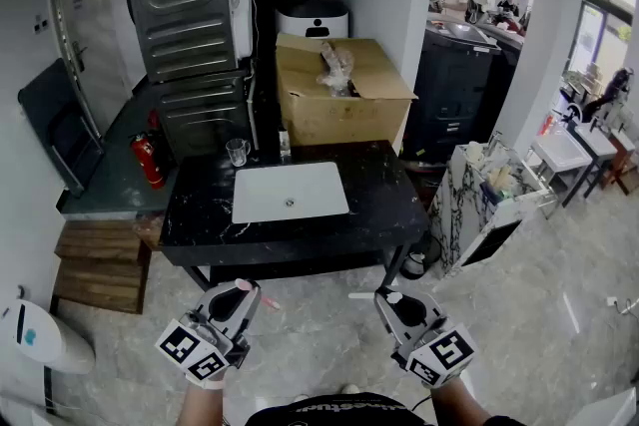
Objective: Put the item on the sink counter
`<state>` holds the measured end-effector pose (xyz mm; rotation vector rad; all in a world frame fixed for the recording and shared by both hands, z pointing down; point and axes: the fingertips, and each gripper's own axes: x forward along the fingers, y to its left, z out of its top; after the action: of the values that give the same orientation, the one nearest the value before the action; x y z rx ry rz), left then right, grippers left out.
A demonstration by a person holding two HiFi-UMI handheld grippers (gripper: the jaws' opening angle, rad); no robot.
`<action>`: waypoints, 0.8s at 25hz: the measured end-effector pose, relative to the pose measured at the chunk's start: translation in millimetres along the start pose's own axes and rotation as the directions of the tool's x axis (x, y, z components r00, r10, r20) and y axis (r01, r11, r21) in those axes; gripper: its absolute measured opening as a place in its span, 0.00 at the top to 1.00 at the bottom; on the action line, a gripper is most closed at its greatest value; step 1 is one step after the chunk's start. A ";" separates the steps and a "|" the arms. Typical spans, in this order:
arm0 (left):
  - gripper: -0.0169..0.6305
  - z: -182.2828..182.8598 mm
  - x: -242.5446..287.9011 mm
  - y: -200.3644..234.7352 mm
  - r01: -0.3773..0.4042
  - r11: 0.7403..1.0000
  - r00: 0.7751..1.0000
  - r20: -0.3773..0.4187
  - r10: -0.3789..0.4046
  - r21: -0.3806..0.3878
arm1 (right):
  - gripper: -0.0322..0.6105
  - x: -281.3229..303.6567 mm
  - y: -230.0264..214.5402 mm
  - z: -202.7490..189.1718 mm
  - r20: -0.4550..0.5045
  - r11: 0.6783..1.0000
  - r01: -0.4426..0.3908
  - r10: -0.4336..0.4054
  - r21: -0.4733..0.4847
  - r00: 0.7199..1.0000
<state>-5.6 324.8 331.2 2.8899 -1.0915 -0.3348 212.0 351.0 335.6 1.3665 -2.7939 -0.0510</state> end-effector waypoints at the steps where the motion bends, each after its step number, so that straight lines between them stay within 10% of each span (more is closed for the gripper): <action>1: 0.92 0.3 0.4 0.8 -0.001 1.000 1.000 0.000 0.001 0.000 | 0.87 1.0 -0.5 0.3 0.000 1.000 0.000 0.000 -0.001 1.000; 20: 0.92 0.9 -12.8 10.6 -0.021 1.000 1.000 0.012 0.021 -0.012 | 0.87 8.9 5.0 -4.3 -0.007 1.000 0.001 -0.001 -0.006 1.000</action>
<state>-22.1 325.3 333.9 2.8674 -1.1165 -0.3566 202.7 347.0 340.2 1.3633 -2.7851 -0.0538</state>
